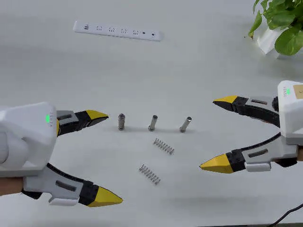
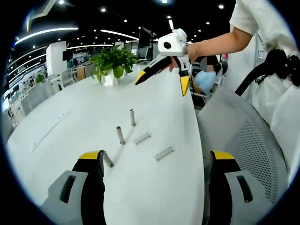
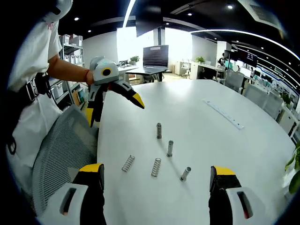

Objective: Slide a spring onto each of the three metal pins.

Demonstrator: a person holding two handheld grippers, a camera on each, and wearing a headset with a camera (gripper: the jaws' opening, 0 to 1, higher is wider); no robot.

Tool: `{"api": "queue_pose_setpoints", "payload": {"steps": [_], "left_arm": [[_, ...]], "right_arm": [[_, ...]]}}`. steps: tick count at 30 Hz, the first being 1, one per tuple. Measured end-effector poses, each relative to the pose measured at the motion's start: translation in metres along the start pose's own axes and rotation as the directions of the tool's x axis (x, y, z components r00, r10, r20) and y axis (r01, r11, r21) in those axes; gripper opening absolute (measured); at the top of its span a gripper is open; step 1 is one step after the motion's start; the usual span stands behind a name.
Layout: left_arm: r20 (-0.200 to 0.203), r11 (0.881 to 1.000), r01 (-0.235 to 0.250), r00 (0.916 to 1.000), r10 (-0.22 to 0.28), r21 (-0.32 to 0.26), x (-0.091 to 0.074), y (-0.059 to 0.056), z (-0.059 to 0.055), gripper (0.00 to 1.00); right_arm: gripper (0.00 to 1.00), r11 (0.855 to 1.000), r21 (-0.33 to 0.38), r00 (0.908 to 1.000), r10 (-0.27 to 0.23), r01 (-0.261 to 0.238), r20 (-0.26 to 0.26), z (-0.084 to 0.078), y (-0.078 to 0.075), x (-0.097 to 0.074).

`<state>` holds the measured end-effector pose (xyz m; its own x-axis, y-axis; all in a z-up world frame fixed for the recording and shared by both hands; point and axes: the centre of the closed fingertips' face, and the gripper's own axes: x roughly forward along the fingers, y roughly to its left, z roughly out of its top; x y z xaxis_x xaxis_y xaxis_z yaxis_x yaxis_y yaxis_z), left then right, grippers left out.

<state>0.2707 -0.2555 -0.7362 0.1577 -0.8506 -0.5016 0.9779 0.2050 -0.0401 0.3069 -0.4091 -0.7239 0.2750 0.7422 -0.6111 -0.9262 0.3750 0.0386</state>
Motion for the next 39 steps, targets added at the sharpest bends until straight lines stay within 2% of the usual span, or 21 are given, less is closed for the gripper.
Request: {"api": "queue_pose_setpoints", "payload": {"steps": [3, 6, 8, 10, 11, 13, 16, 17, 19, 20, 22, 24, 27, 30, 31, 32, 35, 36, 38, 39], "left_arm": [[-0.045, 0.999, 0.023, 0.9987, -0.022, 0.037, 0.006, -0.001, -0.004, 0.89], [-0.137, 0.992, 0.059, 0.9895, -0.044, 0.108, 0.012, 0.000, -0.016, 0.85], [-0.167, 0.988, 0.080, 0.9843, -0.057, 0.136, 0.016, -0.001, -0.019, 0.81], [-0.203, 0.983, 0.100, 0.9768, -0.067, 0.157, 0.022, -0.001, -0.024, 0.75], [-0.224, 0.977, 0.128, 0.9706, -0.089, 0.168, 0.027, -0.003, -0.026, 0.73], [-0.245, 0.968, 0.142, 0.9654, -0.089, 0.206, 0.033, -0.002, -0.028, 0.69], [-0.325, 0.945, 0.185, 0.9411, -0.091, 0.270, 0.043, -0.001, -0.039, 0.56], [-0.338, 0.937, 0.201, 0.9358, -0.099, 0.284, 0.047, -0.002, -0.042, 0.53], [-0.362, 0.920, 0.237, 0.9250, -0.115, 0.312, 0.054, -0.004, -0.046, 0.47], [-0.364, 0.920, 0.240, 0.9239, -0.119, 0.311, 0.057, -0.004, -0.046, 0.43], [-0.385, 0.900, 0.274, 0.9132, -0.134, 0.338, 0.062, -0.005, -0.049, 0.35], [-0.407, 0.886, 0.298, 0.9025, -0.141, 0.355, 0.067, -0.005, -0.053, 0.30], [-0.421, 0.875, 0.317, 0.8946, -0.148, 0.365, 0.074, -0.003, -0.055, 0.25], [-0.445, 0.860, 0.342, 0.8821, -0.155, 0.379, 0.080, -0.003, -0.059, 0.19], [-0.460, 0.857, 0.355, 0.8732, -0.160, 0.374, 0.082, -0.004, -0.061, 0.19], [-0.466, 0.851, 0.364, 0.8693, -0.165, 0.378, 0.083, -0.005, -0.061, 0.19], [-0.477, 0.841, 0.383, 0.8612, -0.176, 0.382, 0.088, -0.007, -0.061, 0.19], [-0.478, 0.834, 0.392, 0.8595, -0.181, 0.389, 0.091, -0.008, -0.060, 0.19], [-0.482, 0.832, 0.399, 0.8559, -0.187, 0.385, 0.094, -0.009, -0.060, 0.18], [-0.487, 0.825, 0.409, 0.8521, -0.192, 0.390, 0.096, -0.011, -0.060, 0.18]], "right_arm": [[0.95, 1.000, 0.013, 0.9992, -0.019, 0.019, 0.036, -0.004, 0.004, -0.007], [0.96, 0.999, 0.033, 0.9982, -0.038, 0.036, 0.047, -0.012, 0.006, -0.013], [0.96, 0.998, 0.042, 0.9978, -0.049, 0.047, 0.046, -0.017, 0.007, -0.016], [0.96, 0.997, 0.054, 0.9965, -0.063, 0.060, 0.054, -0.019, 0.008, -0.019], [0.96, 0.996, 0.064, 0.9952, -0.073, 0.069, 0.065, -0.020, 0.009, -0.021], [0.96, 0.995, 0.073, 0.9947, -0.079, 0.074, 0.067, -0.022, 0.010, -0.022], [0.95, 0.992, 0.087, 0.9930, -0.094, 0.088, 0.070, -0.025, 0.011, -0.025], [0.95, 0.992, 0.089, 0.9927, -0.097, 0.090, 0.072, -0.026, 0.011, -0.026], [0.95, 0.991, 0.093, 0.9915, -0.103, 0.096, 0.079, -0.026, 0.012, -0.027], [0.95, 0.991, 0.095, 0.9914, -0.104, 0.096, 0.080, -0.026, 0.012, -0.028], [0.95, 0.991, 0.097, 0.9912, -0.105, 0.097, 0.080, -0.028, 0.014, -0.028], [0.95, 0.989, 0.105, 0.9906, -0.108, 0.099, 0.083, -0.029, 0.014, -0.029], [0.94, 0.989, 0.108, 0.9902, -0.115, 0.106, 0.080, -0.031, 0.014, -0.030], [0.93, 0.987, 0.116, 0.9888, -0.121, 0.111, 0.087, -0.031, 0.013, -0.031], [0.93, 0.987, 0.117, 0.9887, -0.123, 0.112, 0.086, -0.032, 0.013, -0.032], [0.93, 0.987, 0.118, 0.9884, -0.124, 0.114, 0.087, -0.032, 0.013, -0.032], [0.93, 0.985, 0.123, 0.9877, -0.131, 0.120, 0.086, -0.033, 0.012, -0.034], [0.93, 0.985, 0.125, 0.9874, -0.133, 0.122, 0.085, -0.034, 0.011, -0.034], [0.92, 0.984, 0.130, 0.9869, -0.137, 0.125, 0.085, -0.035, 0.010, -0.035], [0.92, 0.983, 0.131, 0.9867, -0.139, 0.128, 0.084, -0.036, 0.010, -0.036]]}}
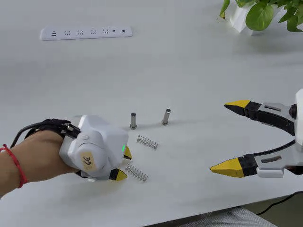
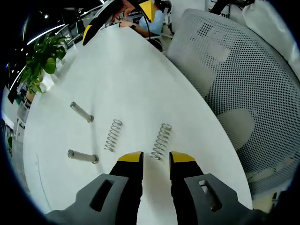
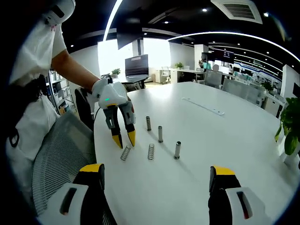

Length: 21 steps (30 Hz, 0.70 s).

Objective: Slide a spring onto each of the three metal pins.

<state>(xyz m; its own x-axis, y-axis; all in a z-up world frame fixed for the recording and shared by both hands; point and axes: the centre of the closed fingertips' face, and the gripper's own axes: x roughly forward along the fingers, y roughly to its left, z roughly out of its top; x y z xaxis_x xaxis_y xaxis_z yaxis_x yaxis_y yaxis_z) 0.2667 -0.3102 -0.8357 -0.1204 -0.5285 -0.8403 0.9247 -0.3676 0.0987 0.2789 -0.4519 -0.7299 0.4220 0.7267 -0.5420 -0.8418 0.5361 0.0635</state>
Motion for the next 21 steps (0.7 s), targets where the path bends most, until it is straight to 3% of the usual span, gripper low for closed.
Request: {"api": "queue_pose_setpoints", "payload": {"steps": [6, 21], "left_arm": [[-0.046, 0.999, 0.031, 0.9985, -0.029, 0.035, 0.0066, -0.0014, -0.0037, 0.16], [-0.067, 0.998, 0.059, 0.9961, -0.058, 0.020, 0.0085, -0.0062, -0.0044, 0.07]], "right_arm": [[0.91, 1.000, 0.008, 0.9999, -0.012, 0.012, 0.002, -0.0014, -0.0020, -0.0024], [0.90, 1.000, 0.015, 0.9997, -0.023, 0.023, 0.008, -0.0006, -0.0013, -0.0040]]}}
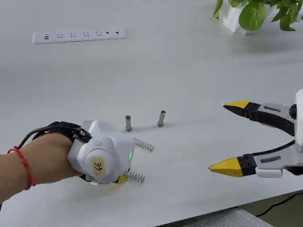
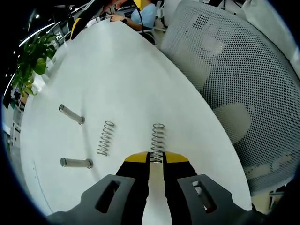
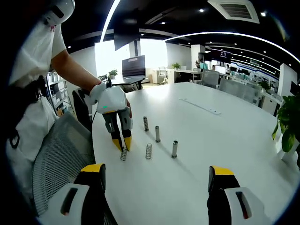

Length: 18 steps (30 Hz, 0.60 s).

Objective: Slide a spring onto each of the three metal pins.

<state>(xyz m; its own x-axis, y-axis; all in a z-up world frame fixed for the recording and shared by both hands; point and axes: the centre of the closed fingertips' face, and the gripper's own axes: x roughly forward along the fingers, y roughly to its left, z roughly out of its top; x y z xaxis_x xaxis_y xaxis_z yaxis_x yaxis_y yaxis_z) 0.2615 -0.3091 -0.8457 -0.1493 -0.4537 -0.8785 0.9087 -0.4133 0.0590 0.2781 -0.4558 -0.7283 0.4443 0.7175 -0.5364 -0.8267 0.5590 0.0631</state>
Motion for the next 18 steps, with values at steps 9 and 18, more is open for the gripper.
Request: {"api": "queue_pose_setpoints", "payload": {"steps": [9, 18], "left_arm": [[0.010, 0.998, -0.020, 0.9997, 0.021, -0.053, -0.0006, 0.0005, -0.0018, 0.07], [0.058, 0.994, -0.020, 0.9980, 0.026, -0.110, 0.0019, -0.0059, 0.0038, 0.06]], "right_arm": [[0.89, 1.000, 0.001, 1.0000, 0.004, -0.004, -0.002, 0.0002, 0.0035, 0.0020], [0.89, 1.000, 0.001, 0.9999, 0.012, -0.012, -0.003, 0.0001, 0.0061, 0.0055]]}}
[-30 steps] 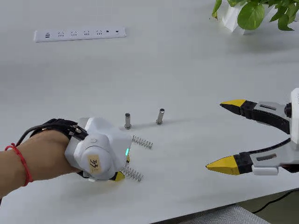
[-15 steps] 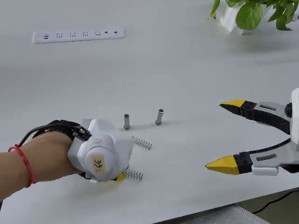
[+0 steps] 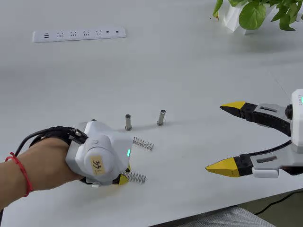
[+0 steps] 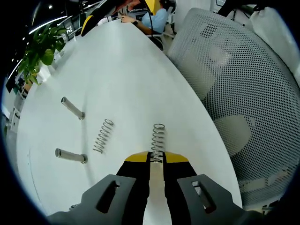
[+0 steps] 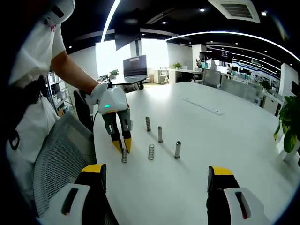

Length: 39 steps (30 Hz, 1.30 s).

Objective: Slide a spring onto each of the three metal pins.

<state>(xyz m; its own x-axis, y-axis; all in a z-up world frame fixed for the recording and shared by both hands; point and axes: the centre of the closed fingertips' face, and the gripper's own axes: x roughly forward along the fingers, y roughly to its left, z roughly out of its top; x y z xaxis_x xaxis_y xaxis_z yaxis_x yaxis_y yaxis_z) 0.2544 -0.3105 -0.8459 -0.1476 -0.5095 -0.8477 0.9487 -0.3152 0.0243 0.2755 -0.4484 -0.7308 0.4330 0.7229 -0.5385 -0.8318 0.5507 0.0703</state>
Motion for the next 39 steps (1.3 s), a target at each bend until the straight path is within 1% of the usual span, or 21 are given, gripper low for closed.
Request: {"api": "queue_pose_setpoints", "payload": {"steps": [7, 12, 15, 18, 20, 21, 22, 24, 26, 27, 29, 31, 32, 33, 35, 36, 37, 38, 39], "left_arm": [[0.026, 1.000, -0.006, 0.9996, 0.006, -0.025, 0.000, -0.004, 0.003, 0.06], [0.081, 0.997, -0.024, 0.9963, 0.030, -0.076, -0.007, -0.004, 0.011, 0.06], [0.114, 0.993, -0.042, 0.9920, 0.054, -0.106, -0.012, -0.005, 0.016, 0.06], [0.167, 0.986, -0.062, 0.9821, 0.088, -0.158, -0.020, -0.005, 0.023, 0.06], [0.186, 0.982, -0.069, 0.9772, 0.103, -0.176, -0.025, -0.005, 0.025, 0.06], [0.205, 0.978, -0.077, 0.9717, 0.118, -0.196, -0.029, -0.005, 0.028, 0.06], [0.213, 0.976, -0.083, 0.9689, 0.126, -0.204, -0.031, -0.004, 0.029, 0.06], [0.242, 0.967, -0.095, 0.9581, 0.154, -0.237, -0.038, -0.003, 0.034, 0.06], [0.276, 0.958, -0.104, 0.9443, 0.179, -0.267, -0.047, -0.001, 0.039, 0.06], [0.283, 0.956, -0.108, 0.9407, 0.188, -0.274, -0.050, -0.001, 0.040, 0.06], [0.303, 0.950, -0.119, 0.9299, 0.209, -0.290, -0.057, 0.000, 0.044, 0.06], [0.315, 0.946, -0.128, 0.9222, 0.224, -0.299, -0.063, 0.001, 0.047, 0.06], [0.317, 0.945, -0.133, 0.9200, 0.230, -0.300, -0.065, 0.001, 0.048, 0.06], [0.325, 0.942, -0.138, 0.9150, 0.239, -0.306, -0.069, 0.001, 0.049, 0.06], [0.334, 0.939, -0.145, 0.9086, 0.250, -0.311, -0.073, 0.001, 0.051, 0.06], [0.339, 0.937, -0.150, 0.9045, 0.259, -0.315, -0.077, 0.002, 0.053, 0.06], [0.346, 0.935, -0.151, 0.9004, 0.264, -0.321, -0.079, 0.002, 0.054, 0.06], [0.356, 0.933, -0.155, 0.8938, 0.273, -0.326, -0.083, 0.002, 0.056, 0.06], [0.360, 0.931, -0.160, 0.8899, 0.280, -0.328, -0.085, 0.003, 0.057, 0.06]], "right_arm": [[0.88, 1.000, -0.001, 0.9999, 0.010, -0.010, -0.004, 0.001, 0.003, 0.002], [0.88, 1.000, -0.003, 0.9999, 0.016, -0.016, -0.005, 0.003, 0.006, 0.003], [0.88, 1.000, -0.006, 0.9998, 0.019, -0.019, -0.004, 0.006, 0.006, 0.003], [0.88, 1.000, -0.013, 0.9998, 0.022, -0.022, -0.004, 0.010, 0.007, 0.002], [0.88, 1.000, -0.020, 0.9997, 0.023, -0.023, -0.001, 0.012, 0.007, 0.002], [0.88, 0.999, -0.021, 0.9997, 0.025, -0.025, 0.001, 0.015, 0.007, 0.002], [0.88, 0.999, -0.022, 0.9996, 0.027, -0.027, 0.002, 0.016, 0.008, 0.002], [0.88, 0.999, -0.033, 0.9994, 0.033, -0.033, 0.007, 0.022, 0.010, 0.003], [0.88, 0.998, -0.040, 0.9991, 0.042, -0.041, 0.012, 0.028, 0.013, 0.004], [0.88, 0.998, -0.045, 0.9989, 0.045, -0.044, 0.014, 0.030, 0.014, 0.004], [0.88, 0.997, -0.056, 0.9983, 0.054, -0.053, 0.019, 0.037, 0.017, 0.005], [0.87, 0.996, -0.068, 0.9977, 0.066, -0.064, 0.019, 0.044, 0.020, 0.006], [0.85, 0.995, -0.074, 0.9972, 0.073, -0.071, 0.019, 0.046, 0.022, 0.006], [0.84, 0.993, -0.082, 0.9962, 0.084, -0.082, 0.021, 0.051, 0.026, 0.007], [0.81, 0.992, -0.085, 0.9950, 0.099, -0.097, 0.015, 0.055, 0.030, 0.009], [0.79, 0.991, -0.080, 0.9937, 0.112, -0.111, 0.003, 0.057, 0.034, 0.011], [0.76, 0.989, -0.087, 0.9922, 0.124, -0.123, 0.008, 0.060, 0.037, 0.013], [0.75, 0.986, -0.094, 0.9899, 0.141, -0.140, 0.010, 0.063, 0.043, 0.015], [0.73, 0.984, -0.094, 0.9880, 0.154, -0.153, 0.003, 0.064, 0.046, 0.018]]}}
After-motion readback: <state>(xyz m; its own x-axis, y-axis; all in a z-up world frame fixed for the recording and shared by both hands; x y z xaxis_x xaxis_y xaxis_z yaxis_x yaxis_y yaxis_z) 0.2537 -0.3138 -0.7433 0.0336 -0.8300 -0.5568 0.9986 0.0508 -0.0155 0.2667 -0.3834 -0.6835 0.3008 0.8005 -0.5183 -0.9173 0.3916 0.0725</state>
